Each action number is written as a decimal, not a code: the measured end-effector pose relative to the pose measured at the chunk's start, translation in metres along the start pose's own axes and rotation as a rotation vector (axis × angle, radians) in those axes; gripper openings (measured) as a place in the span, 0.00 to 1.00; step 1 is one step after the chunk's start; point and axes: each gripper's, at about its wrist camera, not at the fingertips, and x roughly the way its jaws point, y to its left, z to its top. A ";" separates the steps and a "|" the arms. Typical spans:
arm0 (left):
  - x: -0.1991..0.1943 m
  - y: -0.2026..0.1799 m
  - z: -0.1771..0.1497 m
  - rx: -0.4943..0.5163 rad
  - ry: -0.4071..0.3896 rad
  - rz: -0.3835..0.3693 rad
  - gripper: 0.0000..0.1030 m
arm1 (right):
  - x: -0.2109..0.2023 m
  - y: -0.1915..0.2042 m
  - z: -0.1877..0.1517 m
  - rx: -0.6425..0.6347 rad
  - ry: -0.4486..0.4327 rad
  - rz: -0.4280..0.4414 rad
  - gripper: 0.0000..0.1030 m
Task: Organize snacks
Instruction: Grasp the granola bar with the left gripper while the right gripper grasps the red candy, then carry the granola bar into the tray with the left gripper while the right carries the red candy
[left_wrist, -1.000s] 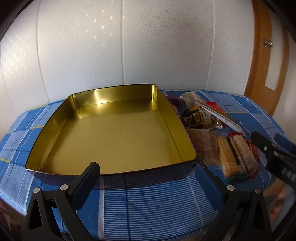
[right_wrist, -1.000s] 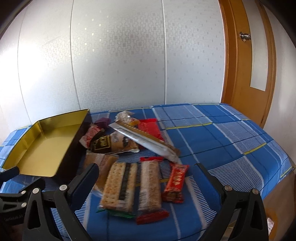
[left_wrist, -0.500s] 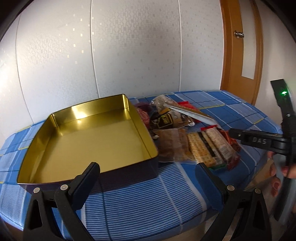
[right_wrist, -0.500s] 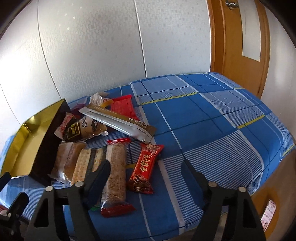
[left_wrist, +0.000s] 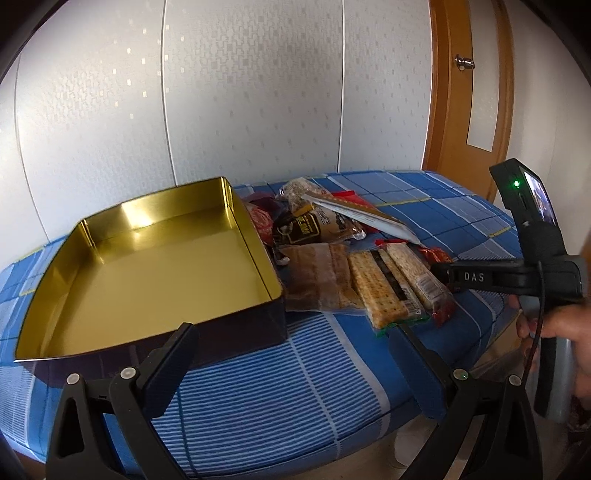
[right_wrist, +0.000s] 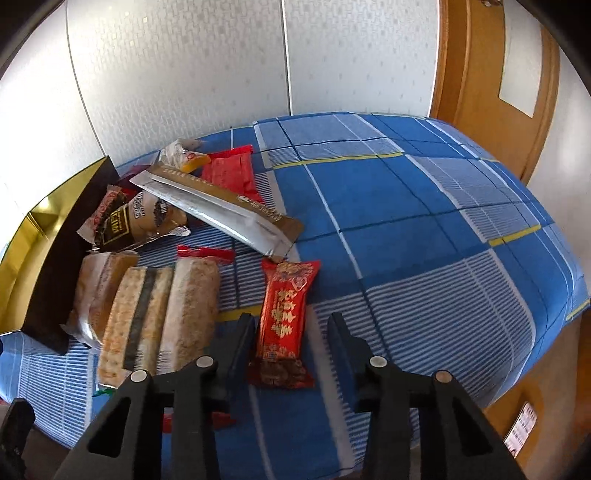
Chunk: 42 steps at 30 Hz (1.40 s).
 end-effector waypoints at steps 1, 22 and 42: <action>0.001 -0.002 0.001 -0.007 0.009 -0.006 1.00 | 0.001 -0.001 0.002 -0.008 0.005 0.003 0.40; 0.088 -0.127 0.064 0.177 0.207 -0.065 0.85 | 0.001 -0.071 0.005 0.176 0.010 0.023 0.22; 0.101 -0.121 0.050 0.119 0.240 -0.279 0.29 | 0.000 -0.070 0.005 0.208 -0.006 0.077 0.22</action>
